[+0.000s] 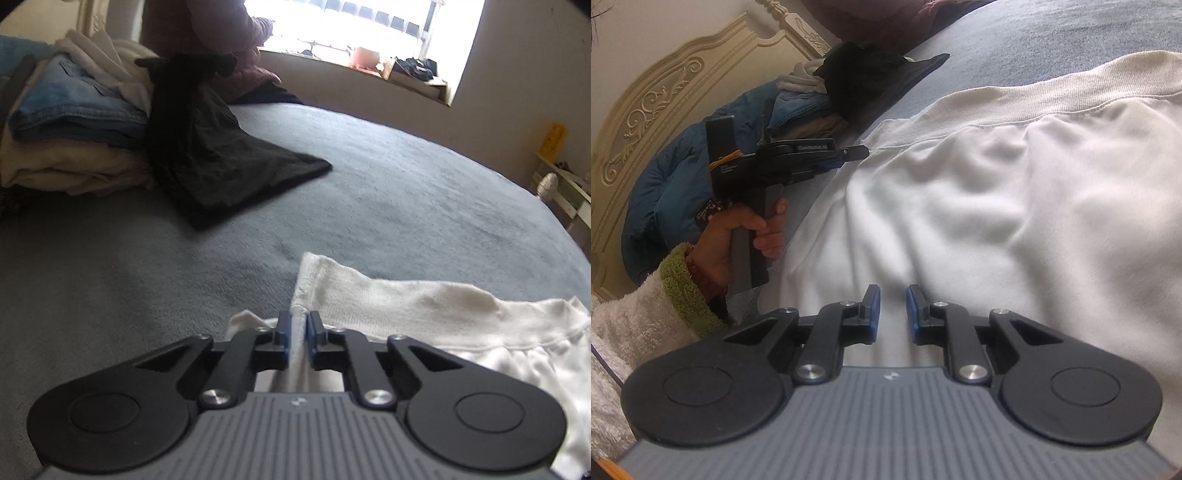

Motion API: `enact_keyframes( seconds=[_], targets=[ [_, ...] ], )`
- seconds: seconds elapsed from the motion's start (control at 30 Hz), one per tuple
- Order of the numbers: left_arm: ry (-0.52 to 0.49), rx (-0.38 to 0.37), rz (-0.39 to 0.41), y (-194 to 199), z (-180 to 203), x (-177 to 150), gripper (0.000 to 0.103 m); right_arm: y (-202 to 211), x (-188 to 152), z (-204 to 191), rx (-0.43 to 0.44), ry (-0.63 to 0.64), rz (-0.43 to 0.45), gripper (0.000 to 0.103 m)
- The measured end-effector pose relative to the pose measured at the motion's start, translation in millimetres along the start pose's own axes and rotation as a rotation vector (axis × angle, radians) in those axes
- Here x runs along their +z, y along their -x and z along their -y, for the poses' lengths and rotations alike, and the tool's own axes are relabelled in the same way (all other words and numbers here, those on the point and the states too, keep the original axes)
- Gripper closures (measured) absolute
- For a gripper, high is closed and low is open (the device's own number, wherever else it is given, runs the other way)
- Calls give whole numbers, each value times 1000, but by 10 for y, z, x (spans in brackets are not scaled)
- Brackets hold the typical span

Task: Fold clothes
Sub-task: 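Open the left gripper off the ribbed edge and lift the right gripper away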

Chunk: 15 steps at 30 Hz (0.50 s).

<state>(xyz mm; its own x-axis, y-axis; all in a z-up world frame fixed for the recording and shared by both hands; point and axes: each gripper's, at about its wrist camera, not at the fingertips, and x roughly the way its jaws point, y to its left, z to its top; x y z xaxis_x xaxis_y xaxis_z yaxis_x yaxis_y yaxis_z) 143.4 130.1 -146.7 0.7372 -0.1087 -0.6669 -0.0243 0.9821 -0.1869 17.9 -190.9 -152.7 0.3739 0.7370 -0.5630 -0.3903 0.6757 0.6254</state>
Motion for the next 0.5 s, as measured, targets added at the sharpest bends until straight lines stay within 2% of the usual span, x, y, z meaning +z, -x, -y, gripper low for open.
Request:
enact_keyframes(
  seconds=[0.13, 0.33, 0.5],
  targets=[
    [6, 39, 49, 41, -14, -49, 97, -13, -7, -17, -3, 2, 0, 88],
    [-18, 61, 38, -37, -22, -152, 97, -11, -10, -13, -6, -1, 7, 88],
    [1, 45, 30, 77, -59, -109, 89, 133, 59, -14, -23, 5, 67, 87]
  ],
)
